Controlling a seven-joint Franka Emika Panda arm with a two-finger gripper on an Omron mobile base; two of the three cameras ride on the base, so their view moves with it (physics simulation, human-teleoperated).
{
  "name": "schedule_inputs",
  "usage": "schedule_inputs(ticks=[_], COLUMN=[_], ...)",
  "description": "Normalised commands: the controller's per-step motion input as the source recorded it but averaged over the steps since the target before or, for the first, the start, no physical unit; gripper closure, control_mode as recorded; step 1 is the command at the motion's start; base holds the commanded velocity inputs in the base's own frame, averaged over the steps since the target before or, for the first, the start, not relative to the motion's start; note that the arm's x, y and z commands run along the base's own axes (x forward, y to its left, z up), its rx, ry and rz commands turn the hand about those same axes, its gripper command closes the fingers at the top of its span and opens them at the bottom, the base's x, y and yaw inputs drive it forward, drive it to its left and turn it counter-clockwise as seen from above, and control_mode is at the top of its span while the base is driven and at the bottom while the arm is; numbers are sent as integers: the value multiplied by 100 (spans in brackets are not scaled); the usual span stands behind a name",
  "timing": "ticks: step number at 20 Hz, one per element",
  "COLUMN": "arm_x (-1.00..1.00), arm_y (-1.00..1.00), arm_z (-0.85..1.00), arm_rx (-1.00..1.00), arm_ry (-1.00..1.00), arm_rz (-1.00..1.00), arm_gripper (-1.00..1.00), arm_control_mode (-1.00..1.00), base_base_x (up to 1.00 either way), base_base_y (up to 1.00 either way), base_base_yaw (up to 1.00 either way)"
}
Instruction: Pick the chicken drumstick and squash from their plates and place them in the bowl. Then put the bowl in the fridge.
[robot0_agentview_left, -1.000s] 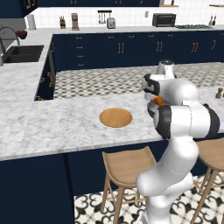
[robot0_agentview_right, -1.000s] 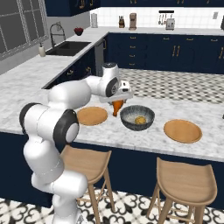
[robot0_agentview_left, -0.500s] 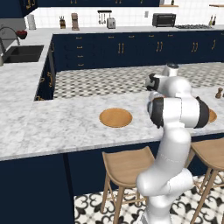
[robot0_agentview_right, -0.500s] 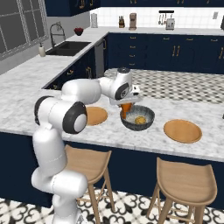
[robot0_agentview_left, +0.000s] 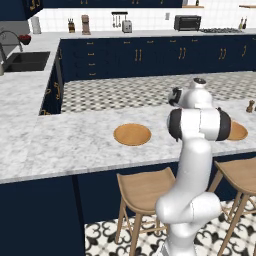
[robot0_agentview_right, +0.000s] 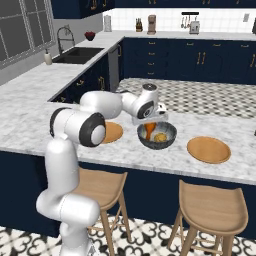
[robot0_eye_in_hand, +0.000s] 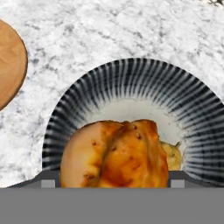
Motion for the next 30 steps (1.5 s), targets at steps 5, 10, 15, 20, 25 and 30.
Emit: schedule_inputs(ticks=[5,10,15,20,25,30], arm_x=[22,29,2,-34,-36,0], arm_y=[-9,-14,0,21,60,47], arm_z=[-54,-13,0,4,19,13], arm_rx=[0,0,0,0,0,-7], arm_ry=[0,0,-3,-12,-1,14], arm_rz=[2,3,0,0,-11,-15], arm_gripper=[-100,-100,-100,-100,-100,-100], arm_control_mode=[-100,-100,-100,-100,-100,-100], base_base_x=[0,0,0,0,0,0], base_base_y=[0,0,0,0,0,0], base_base_yaw=[0,0,0,0,0,0])
